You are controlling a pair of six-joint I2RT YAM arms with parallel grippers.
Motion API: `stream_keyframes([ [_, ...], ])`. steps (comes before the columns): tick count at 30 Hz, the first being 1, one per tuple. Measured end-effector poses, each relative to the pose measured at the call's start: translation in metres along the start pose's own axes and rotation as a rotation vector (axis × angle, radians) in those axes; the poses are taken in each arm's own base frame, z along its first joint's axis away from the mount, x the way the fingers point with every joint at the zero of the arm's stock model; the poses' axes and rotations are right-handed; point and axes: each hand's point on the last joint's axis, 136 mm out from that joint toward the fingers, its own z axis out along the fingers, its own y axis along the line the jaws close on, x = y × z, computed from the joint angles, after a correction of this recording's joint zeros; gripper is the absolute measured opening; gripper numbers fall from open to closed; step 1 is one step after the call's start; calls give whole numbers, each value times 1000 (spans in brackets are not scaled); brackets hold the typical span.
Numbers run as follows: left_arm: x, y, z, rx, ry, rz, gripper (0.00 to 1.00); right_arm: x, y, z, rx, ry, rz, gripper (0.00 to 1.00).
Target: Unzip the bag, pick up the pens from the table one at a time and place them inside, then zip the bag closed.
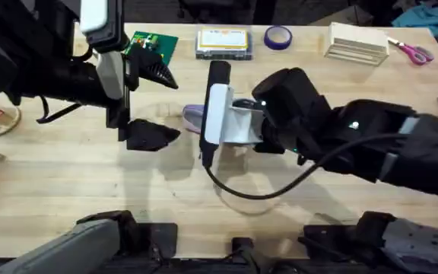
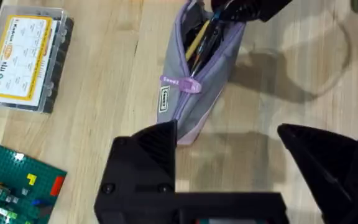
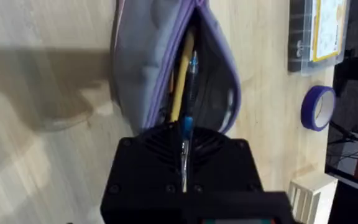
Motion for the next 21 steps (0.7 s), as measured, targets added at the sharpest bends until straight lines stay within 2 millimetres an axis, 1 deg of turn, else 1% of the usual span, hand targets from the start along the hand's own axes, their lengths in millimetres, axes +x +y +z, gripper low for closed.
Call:
stream_keyframes([
  [5, 0, 0, 0, 0, 0, 0, 993, -14, -10, 6, 42, -46, 17, 32],
  [8, 0, 0, 0, 0, 0, 0, 993, -16, -5, 16, 23, -45, -2, 32],
  [9, 0, 0, 0, 0, 0, 0, 993, -23, -3, 24, 14, -67, -29, 32],
  [13, 0, 0, 0, 0, 0, 0, 993, -35, -8, 28, 34, -116, -23, 32],
  [21, 0, 0, 0, 0, 0, 0, 993, -47, 4, 27, -38, -192, -26, 32],
])
